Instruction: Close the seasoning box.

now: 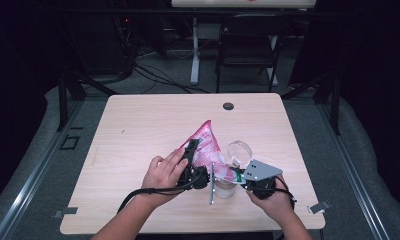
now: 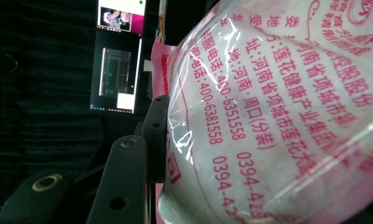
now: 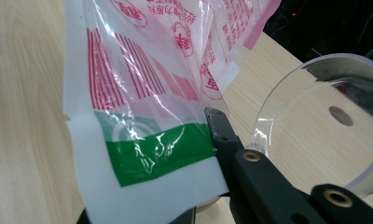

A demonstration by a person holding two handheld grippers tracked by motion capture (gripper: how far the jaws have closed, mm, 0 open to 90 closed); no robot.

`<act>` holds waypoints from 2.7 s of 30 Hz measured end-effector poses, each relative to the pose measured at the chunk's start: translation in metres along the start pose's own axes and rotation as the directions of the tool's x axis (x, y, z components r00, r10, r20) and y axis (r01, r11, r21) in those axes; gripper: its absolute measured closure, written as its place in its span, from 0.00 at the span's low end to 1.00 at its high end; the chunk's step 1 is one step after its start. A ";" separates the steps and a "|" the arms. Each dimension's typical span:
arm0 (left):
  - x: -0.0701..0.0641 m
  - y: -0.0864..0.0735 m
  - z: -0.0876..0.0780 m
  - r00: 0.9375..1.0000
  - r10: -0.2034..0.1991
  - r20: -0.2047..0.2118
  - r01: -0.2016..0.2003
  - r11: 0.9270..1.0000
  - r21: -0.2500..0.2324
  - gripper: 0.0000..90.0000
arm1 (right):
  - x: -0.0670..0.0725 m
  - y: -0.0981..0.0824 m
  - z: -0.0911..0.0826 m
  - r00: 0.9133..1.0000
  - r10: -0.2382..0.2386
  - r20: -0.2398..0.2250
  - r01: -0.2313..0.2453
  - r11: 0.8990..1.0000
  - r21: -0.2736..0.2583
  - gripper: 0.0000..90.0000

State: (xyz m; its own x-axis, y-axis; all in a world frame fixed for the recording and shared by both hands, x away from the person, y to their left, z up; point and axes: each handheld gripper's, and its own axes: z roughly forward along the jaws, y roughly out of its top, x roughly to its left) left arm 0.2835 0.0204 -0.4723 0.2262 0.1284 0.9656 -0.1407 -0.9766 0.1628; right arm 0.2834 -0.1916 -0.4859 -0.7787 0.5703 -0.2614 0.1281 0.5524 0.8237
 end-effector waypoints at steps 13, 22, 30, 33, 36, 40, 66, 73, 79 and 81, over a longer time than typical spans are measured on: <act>0.000 0.001 -0.001 1.000 0.010 -0.003 -0.010 1.000 -0.001 0.69 | -0.001 0.000 0.000 1.000 0.004 -0.001 -0.004 1.000 -0.002 0.99; 0.000 0.002 -0.001 1.000 0.017 -0.003 -0.017 1.000 0.001 0.69 | -0.001 -0.001 0.000 1.000 0.004 0.000 -0.004 1.000 0.002 0.99; 0.001 0.002 -0.001 1.000 0.020 0.001 -0.020 1.000 0.003 0.69 | -0.001 -0.001 0.001 1.000 0.007 -0.007 -0.007 1.000 0.002 1.00; 0.002 0.002 -0.001 1.000 0.020 0.001 -0.020 1.000 0.002 0.69 | -0.001 -0.001 0.001 1.000 0.008 -0.010 -0.008 1.000 0.002 1.00; 0.002 0.002 -0.001 1.000 0.021 0.001 -0.021 1.000 -0.001 0.69 | -0.001 -0.001 0.001 1.000 0.011 -0.014 -0.011 1.000 0.001 1.00; 0.002 0.002 -0.002 1.000 0.026 0.000 -0.026 1.000 0.003 0.69 | -0.001 -0.002 0.001 1.000 0.012 -0.018 -0.012 1.000 0.002 1.00; 0.001 0.003 -0.003 1.000 0.023 0.000 -0.023 1.000 -0.005 0.70 | -0.003 -0.004 0.001 1.000 0.014 -0.022 -0.014 1.000 0.007 1.00; 0.001 0.005 -0.003 1.000 0.022 0.003 -0.022 1.000 -0.008 0.71 | -0.004 -0.004 0.001 1.000 0.018 -0.014 -0.018 1.000 0.009 1.00; 0.001 0.004 -0.002 1.000 0.018 0.003 -0.018 1.000 -0.011 0.71 | -0.003 -0.003 -0.002 1.000 0.013 -0.009 -0.013 1.000 0.004 1.00; 0.001 0.004 -0.002 1.000 0.020 0.004 -0.020 1.000 -0.009 0.71 | -0.002 -0.002 -0.001 1.000 0.012 -0.010 -0.011 1.000 0.003 1.00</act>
State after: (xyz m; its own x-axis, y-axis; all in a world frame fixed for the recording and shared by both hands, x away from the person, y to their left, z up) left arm 0.2818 0.0170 -0.4703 0.2268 0.1083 0.9679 -0.1536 -0.9774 0.1453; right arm 0.2842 -0.1951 -0.4866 -0.7834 0.5704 -0.2468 0.1391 0.5479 0.8249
